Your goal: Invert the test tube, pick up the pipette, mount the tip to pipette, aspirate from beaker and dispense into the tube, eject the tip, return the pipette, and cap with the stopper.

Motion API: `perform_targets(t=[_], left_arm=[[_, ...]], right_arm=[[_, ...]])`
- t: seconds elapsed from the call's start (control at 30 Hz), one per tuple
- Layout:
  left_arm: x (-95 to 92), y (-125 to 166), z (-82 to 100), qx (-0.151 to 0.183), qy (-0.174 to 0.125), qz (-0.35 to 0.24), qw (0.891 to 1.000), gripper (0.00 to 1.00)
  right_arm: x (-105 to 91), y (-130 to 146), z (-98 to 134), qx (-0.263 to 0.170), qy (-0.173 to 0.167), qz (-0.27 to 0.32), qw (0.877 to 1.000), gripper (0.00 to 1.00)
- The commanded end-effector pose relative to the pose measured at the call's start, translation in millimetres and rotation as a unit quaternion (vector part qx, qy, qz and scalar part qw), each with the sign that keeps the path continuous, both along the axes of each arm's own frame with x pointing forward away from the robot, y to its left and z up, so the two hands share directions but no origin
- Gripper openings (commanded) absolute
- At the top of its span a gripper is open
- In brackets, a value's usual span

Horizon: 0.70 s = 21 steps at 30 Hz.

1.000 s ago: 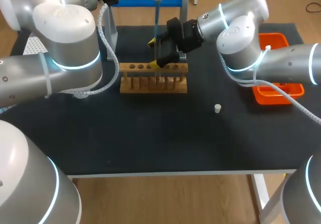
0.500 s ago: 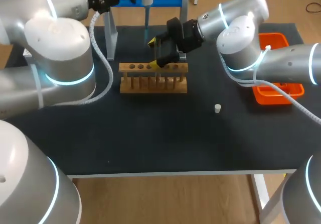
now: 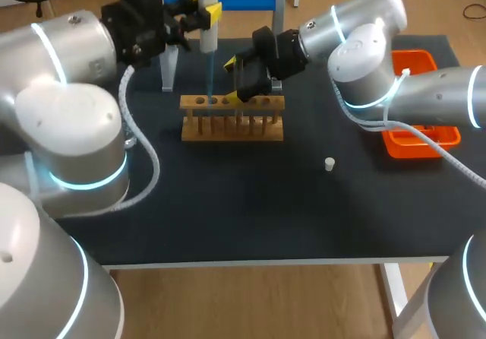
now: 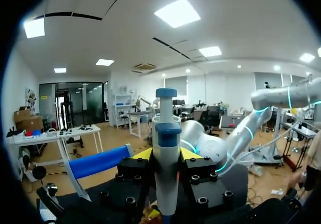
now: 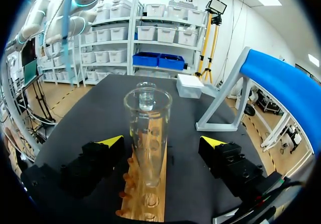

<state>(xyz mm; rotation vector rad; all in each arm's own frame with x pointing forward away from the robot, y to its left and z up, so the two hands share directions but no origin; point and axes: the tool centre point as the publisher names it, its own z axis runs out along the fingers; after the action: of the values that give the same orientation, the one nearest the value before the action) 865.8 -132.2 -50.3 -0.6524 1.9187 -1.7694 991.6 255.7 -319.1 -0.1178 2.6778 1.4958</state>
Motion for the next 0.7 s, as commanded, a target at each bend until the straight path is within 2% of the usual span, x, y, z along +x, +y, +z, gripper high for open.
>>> perform_targets(t=[0.03, 0.27, 0.7], left_arm=[[-21.2, 8.0, -14.4, -0.014, -0.004, 0.0, 1.0, 0.0], [-30.1, -3.3, -31.8, -0.029, 0.005, -0.024, 0.999, 0.0], [-22.0, -30.0, -43.5, -0.018, 0.008, -0.115, 0.993, 0.0]], right_arm=[[0.7, -0.2, 0.5, -0.002, 0.001, 0.001, 1.0, 1.0], [0.7, -0.2, 0.5, -0.002, 0.001, 0.001, 1.0, 1.0], [0.7, -0.2, 0.5, -0.002, 0.001, 0.001, 1.0, 1.0]])
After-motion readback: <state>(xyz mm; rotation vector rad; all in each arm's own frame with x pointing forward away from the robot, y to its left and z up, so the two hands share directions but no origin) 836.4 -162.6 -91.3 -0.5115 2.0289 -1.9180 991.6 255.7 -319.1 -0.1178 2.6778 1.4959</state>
